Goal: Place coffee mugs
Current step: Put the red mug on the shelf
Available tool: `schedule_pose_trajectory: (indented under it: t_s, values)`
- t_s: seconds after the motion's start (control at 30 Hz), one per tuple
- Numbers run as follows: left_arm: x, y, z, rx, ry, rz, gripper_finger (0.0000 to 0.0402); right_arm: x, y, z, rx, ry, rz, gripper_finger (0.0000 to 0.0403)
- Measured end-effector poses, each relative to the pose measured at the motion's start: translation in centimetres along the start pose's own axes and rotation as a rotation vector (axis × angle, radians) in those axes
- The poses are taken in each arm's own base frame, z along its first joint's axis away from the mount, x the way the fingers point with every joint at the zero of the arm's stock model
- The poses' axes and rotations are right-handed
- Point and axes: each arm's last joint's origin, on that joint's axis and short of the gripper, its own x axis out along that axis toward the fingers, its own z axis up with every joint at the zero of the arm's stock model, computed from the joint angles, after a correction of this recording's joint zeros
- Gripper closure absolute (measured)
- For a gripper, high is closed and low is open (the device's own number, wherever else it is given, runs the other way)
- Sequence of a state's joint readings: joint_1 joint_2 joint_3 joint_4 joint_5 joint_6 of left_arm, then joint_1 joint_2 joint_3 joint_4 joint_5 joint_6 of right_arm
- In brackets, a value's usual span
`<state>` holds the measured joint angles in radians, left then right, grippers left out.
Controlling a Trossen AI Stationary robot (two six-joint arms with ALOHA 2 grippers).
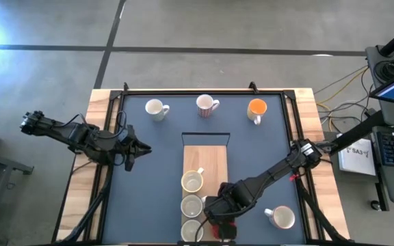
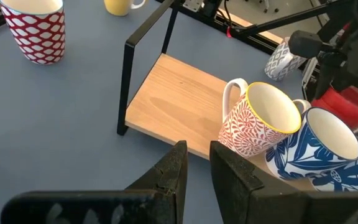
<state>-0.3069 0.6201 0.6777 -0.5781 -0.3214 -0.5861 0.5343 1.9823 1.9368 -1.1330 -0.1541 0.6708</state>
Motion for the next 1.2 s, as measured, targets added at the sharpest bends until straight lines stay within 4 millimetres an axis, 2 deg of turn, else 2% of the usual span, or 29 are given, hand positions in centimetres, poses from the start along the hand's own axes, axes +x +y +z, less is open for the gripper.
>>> schedule_pose_trajectory:
  t_s: [0.13,1.2]
  values:
    - [0.00,0.00,0.00,-0.002,-0.001,0.000,0.0350,0.21,-0.13,-0.03,0.000,-0.006,-0.019,0.0351]
    - [0.00,0.00,0.00,-0.017,0.000,0.000,0.0350,0.17,0.40,0.33,-0.045,-0.040,0.047,0.0345]
